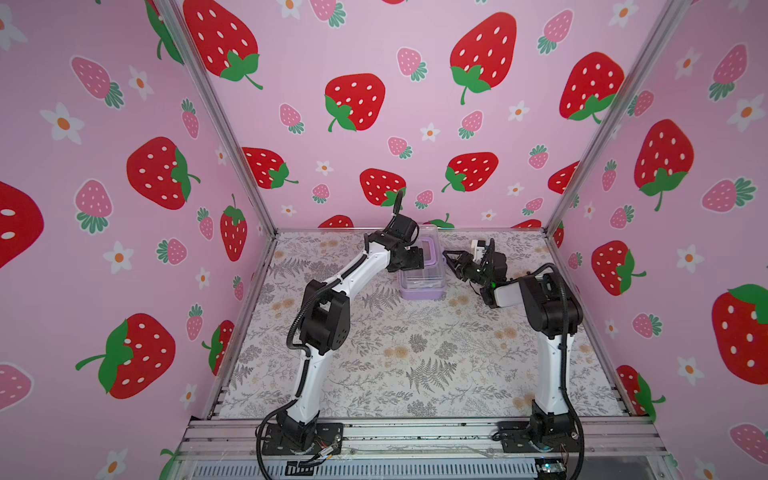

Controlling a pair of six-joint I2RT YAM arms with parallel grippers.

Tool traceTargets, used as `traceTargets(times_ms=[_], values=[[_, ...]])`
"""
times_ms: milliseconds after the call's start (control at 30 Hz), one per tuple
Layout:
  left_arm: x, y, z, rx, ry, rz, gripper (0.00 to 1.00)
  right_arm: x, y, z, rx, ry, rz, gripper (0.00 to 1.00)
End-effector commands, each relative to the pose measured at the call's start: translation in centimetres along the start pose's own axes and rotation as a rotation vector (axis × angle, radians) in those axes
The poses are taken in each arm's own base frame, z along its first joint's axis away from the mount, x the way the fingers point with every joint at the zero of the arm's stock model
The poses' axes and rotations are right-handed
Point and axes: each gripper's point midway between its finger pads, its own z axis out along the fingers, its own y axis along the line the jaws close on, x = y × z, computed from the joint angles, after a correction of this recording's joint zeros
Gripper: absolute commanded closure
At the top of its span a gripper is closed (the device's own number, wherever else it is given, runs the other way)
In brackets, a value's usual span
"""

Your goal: Pack the tool kit

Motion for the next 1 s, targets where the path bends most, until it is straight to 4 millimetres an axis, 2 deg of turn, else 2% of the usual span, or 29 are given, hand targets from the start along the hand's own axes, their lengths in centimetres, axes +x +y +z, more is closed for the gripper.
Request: traceTargets(times_ms=[0,200,533,700,967], values=[[1.8,-1.9,1.8,0.068,0.072,0.010,0.25,1.2,-0.5,0.6,-0.013,0.048,0.026,0.43],[1.9,-2.0,1.8,0.072,0.076,0.009,0.25,1.5,-0.8,0.7,-0.038,0.042,0.060,0.52],[2.1,-1.9,1.8,0.069,0.080,0.010,0.25,1.5,-1.8,0.6,0.010,0.033,0.065,0.51],[2.0,-1.9,1.8,0.069,0.079,0.009,0.25,1.7,-2.6,0.6,0.038,0.028,0.077,0.55],[2.0,-2.0,1.8,0.072,0.078,0.009,0.25,2.0,-4.0,0.5,0.090,0.033,0.094,0.51]])
